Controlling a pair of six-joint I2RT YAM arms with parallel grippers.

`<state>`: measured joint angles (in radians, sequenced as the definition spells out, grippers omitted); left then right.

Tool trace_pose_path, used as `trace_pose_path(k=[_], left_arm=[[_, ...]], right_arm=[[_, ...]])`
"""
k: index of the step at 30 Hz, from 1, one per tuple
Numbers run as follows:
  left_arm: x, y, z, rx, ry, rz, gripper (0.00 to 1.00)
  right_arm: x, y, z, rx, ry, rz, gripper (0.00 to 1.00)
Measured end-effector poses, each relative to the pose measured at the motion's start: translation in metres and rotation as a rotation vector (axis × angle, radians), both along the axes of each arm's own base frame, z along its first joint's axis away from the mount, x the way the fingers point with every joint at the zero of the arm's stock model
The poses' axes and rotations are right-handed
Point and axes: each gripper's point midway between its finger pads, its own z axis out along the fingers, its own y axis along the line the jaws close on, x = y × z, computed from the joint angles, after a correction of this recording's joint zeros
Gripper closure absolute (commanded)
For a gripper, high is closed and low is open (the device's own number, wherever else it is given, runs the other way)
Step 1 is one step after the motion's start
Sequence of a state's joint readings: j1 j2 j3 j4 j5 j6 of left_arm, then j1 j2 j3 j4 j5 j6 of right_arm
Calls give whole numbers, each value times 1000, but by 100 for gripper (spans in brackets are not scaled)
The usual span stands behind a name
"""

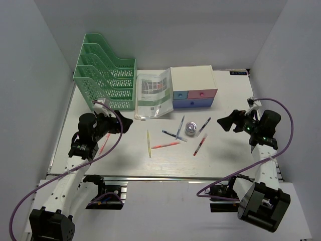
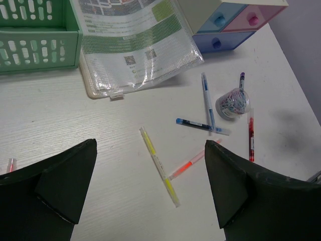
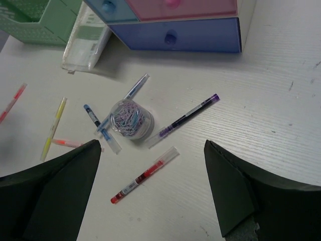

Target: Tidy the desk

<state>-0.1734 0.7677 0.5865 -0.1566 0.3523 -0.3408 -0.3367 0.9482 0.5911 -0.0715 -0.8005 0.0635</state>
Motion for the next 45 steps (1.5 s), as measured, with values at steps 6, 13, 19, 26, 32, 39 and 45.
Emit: trace_pose_path(k=[6,13,19,26,32,39,45], left_arm=[[0,0,0,0,0,0,3],[0,0,0,-6,5,1,89],[0,1,-1,5,0,1,32],[1,1,-3,4,9,5,20],[2,1,-7,9,21,4,19],[6,0,-19,20,64,3,19],[6,0,-23,26,79,2,19]], right_arm=[[-7,8,2,-68,-84,116,11],[-13,11,-3,-178,-108,190,11],[-13,29,21,-172,-189,304,88],[7,73,3,-58,-90,377,39],[18,131,-36,-46,76,434,11],[49,197,-35,-24,100,423,13],[81,228,-63,1,179,310,30]])
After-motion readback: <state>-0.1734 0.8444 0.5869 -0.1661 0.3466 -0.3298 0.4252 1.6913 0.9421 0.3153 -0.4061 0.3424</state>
